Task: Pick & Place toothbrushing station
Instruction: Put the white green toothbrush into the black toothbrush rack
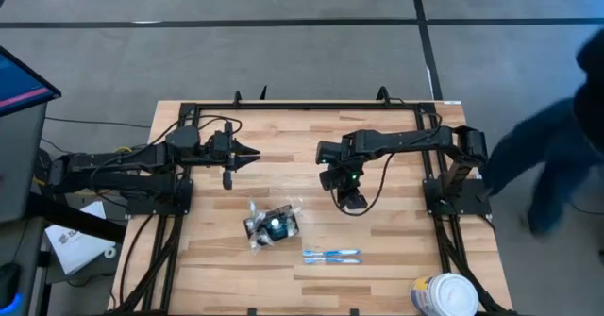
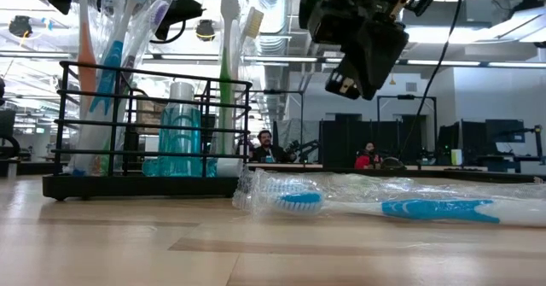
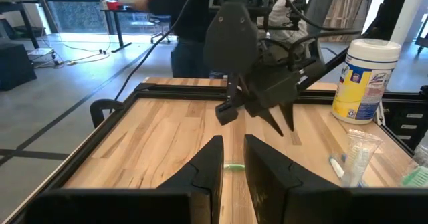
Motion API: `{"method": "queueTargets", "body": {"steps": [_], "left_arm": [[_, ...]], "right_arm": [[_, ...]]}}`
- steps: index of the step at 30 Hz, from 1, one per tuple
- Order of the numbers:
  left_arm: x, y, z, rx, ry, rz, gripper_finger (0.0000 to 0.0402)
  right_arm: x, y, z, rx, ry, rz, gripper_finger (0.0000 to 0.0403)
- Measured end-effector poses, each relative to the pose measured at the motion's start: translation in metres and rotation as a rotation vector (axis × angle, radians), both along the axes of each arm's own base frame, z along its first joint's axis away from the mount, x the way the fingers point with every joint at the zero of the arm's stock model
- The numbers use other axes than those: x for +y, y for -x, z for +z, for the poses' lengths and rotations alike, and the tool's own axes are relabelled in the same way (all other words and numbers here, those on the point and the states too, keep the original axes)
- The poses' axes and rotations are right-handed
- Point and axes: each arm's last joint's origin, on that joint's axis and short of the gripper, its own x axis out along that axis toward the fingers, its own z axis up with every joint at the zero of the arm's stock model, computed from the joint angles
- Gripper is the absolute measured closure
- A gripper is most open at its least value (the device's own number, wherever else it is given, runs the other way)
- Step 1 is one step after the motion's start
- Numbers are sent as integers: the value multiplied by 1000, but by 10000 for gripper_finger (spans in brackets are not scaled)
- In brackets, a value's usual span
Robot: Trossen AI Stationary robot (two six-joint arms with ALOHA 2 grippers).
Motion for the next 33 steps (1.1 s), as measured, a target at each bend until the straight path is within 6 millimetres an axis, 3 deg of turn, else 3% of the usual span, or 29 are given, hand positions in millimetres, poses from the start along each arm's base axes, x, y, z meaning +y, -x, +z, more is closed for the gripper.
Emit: {"method": "queueTargets", "body": {"steps": [7, 11, 15, 27, 33], "left_arm": [[0, 0, 0, 0, 0, 0, 349], [0, 0, 0, 0, 0, 0, 349], [0, 0, 0, 0, 0, 0, 349], [0, 0, 0, -1, 0, 0, 349], [0, 0, 0, 0, 0, 1, 349]], "right_arm": [[3, 2, 0, -99, 131, 236, 327], [11, 2, -2, -168, 256, 471, 327], [19, 2, -9, -147, 399, 625, 327], [31, -11, -62, 80, 614, 808, 327], [44, -15, -73, 80, 646, 882, 327]]}}
